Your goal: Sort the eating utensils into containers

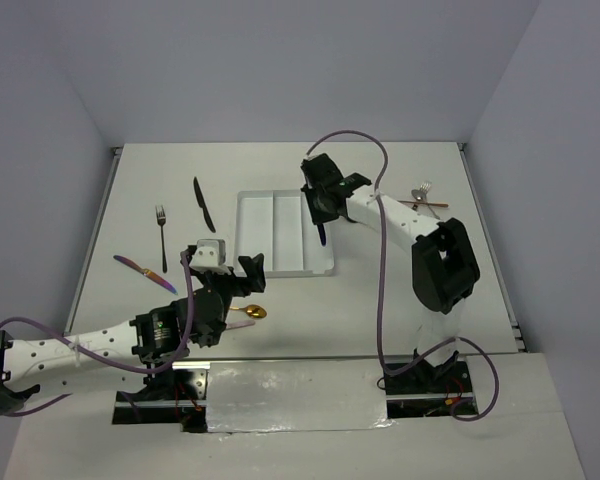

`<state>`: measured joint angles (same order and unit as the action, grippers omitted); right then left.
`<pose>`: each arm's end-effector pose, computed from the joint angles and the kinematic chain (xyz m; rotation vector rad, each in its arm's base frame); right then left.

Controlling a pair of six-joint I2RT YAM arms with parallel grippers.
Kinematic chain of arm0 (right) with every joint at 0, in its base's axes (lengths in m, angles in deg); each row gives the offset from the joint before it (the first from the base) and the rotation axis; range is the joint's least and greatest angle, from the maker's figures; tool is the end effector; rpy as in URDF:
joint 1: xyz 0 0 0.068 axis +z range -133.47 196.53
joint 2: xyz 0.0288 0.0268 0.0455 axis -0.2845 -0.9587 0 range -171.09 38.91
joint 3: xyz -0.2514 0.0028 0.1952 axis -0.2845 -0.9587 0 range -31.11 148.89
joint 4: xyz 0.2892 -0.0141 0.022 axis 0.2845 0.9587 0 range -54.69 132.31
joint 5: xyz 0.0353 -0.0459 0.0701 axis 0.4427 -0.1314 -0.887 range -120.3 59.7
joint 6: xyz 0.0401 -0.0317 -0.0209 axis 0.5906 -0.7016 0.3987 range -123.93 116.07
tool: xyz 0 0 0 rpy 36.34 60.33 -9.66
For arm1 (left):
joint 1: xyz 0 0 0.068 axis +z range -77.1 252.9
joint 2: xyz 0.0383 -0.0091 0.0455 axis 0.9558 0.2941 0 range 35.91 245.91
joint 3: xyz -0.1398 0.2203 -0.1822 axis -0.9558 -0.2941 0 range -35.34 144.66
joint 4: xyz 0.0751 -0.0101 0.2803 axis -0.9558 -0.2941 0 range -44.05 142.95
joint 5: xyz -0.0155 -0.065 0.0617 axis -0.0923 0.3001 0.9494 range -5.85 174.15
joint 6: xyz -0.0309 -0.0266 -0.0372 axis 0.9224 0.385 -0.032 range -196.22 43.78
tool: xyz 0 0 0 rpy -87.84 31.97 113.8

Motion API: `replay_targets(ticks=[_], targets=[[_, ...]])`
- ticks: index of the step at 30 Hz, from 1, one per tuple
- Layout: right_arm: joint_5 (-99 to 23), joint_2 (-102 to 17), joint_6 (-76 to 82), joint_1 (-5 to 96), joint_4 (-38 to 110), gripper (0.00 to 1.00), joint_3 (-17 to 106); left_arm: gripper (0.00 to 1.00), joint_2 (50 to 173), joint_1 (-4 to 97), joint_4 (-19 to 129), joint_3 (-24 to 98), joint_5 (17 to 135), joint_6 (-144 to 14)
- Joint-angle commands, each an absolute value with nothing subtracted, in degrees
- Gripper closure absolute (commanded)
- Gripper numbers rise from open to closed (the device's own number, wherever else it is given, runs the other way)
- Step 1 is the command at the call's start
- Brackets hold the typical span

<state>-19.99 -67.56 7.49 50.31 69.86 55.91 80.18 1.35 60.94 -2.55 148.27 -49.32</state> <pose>0.3806 0.2463 0.2865 -0.4117 2.4602 0.1035 0.0858 -0.1504 0.3289 -0.2298 1.5971 -0.4218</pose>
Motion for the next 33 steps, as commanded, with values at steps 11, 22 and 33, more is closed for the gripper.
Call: replay_targets(ticks=[11,22,33], targets=[[-15.27,-74.72,12.32,50.37,71.35,1.0,60.3,0.03,79.5,1.18,63.68,-2.3,148.66,-49.85],[-15.36,-78.51,17.16,49.84,73.45,1.0,62.06,0.03,79.42,1.27,63.59,-2.3,148.93,-49.94],[-16.32,-79.65,17.69,49.67,74.16,1.0,62.67,0.03,79.68,1.18,63.68,-2.12,148.93,-50.03]])
